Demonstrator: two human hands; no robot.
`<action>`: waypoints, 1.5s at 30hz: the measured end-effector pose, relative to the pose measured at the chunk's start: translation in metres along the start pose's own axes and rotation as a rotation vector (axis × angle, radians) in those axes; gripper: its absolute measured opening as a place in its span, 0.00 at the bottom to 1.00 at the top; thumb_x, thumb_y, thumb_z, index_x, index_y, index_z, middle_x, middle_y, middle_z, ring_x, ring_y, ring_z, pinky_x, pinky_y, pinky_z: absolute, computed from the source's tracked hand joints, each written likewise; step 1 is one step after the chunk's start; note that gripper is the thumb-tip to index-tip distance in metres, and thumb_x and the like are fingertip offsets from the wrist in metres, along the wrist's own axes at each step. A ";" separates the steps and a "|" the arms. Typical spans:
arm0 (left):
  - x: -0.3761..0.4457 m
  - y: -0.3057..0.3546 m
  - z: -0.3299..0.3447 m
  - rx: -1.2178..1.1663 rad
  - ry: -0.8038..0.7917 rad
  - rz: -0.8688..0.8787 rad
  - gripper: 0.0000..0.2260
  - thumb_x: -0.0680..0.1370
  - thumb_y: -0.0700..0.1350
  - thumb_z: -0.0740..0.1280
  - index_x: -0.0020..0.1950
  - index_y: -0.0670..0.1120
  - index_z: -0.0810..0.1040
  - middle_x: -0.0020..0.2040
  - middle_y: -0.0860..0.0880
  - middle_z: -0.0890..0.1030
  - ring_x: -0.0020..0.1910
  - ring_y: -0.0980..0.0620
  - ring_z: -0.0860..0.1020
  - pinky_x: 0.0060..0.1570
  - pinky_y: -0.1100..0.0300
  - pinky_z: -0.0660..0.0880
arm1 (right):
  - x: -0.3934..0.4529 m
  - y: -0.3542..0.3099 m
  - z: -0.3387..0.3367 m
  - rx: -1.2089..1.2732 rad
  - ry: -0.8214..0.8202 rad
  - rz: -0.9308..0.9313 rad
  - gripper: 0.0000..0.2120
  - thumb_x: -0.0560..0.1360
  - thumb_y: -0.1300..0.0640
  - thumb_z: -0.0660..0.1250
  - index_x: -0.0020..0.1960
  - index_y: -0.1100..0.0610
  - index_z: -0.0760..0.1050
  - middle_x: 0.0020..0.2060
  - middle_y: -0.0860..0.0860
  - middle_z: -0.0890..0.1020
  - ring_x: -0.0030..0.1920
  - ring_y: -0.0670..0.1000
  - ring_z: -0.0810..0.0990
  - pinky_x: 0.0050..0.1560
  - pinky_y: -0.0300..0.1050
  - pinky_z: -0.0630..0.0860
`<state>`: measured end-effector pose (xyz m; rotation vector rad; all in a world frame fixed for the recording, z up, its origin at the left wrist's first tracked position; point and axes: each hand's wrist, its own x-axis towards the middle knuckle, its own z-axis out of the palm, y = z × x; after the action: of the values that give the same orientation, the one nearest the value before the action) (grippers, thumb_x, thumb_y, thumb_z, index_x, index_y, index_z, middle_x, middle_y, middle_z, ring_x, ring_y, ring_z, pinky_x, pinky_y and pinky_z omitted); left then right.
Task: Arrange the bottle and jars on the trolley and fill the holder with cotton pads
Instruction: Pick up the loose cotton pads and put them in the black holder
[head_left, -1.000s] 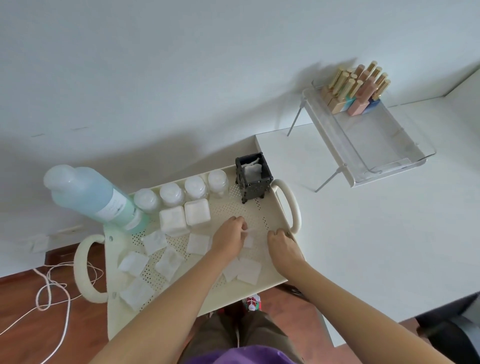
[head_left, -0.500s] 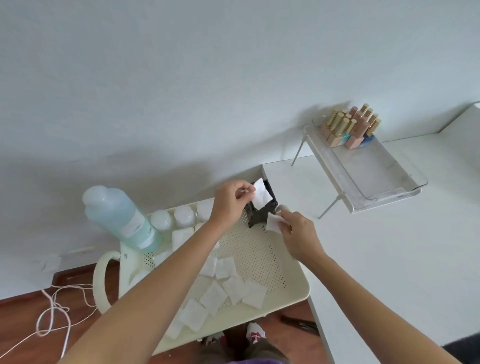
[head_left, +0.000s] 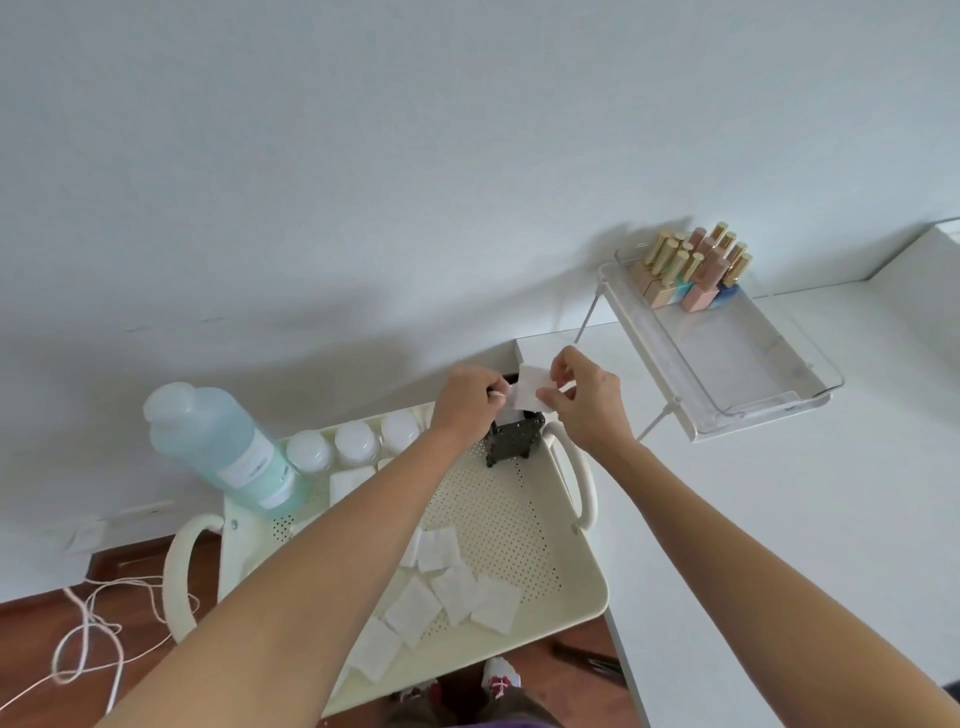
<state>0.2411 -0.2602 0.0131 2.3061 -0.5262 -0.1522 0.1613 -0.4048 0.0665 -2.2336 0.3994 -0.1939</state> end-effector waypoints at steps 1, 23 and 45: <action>-0.001 0.001 0.000 0.004 0.024 0.012 0.07 0.74 0.36 0.68 0.47 0.42 0.84 0.48 0.47 0.83 0.45 0.54 0.74 0.49 0.63 0.70 | 0.003 0.001 0.004 -0.012 -0.019 0.010 0.06 0.73 0.64 0.69 0.44 0.59 0.72 0.42 0.55 0.79 0.42 0.58 0.80 0.43 0.51 0.78; -0.184 -0.121 -0.012 0.143 -0.039 -0.146 0.11 0.77 0.34 0.62 0.56 0.41 0.80 0.55 0.46 0.81 0.57 0.49 0.76 0.59 0.58 0.74 | -0.070 0.033 0.127 -0.211 -0.318 -0.408 0.04 0.76 0.62 0.66 0.49 0.60 0.79 0.43 0.54 0.79 0.39 0.54 0.79 0.38 0.52 0.79; -0.183 -0.104 -0.015 0.281 -0.048 -0.253 0.06 0.72 0.39 0.68 0.48 0.45 0.79 0.44 0.49 0.81 0.47 0.47 0.77 0.38 0.56 0.74 | -0.084 0.044 0.158 -0.247 -0.508 -0.028 0.02 0.74 0.63 0.65 0.44 0.59 0.72 0.40 0.53 0.78 0.42 0.54 0.75 0.37 0.42 0.68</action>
<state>0.1125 -0.1084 -0.0580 2.6460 -0.2911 -0.2715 0.1159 -0.2873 -0.0684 -2.4241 0.1173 0.4250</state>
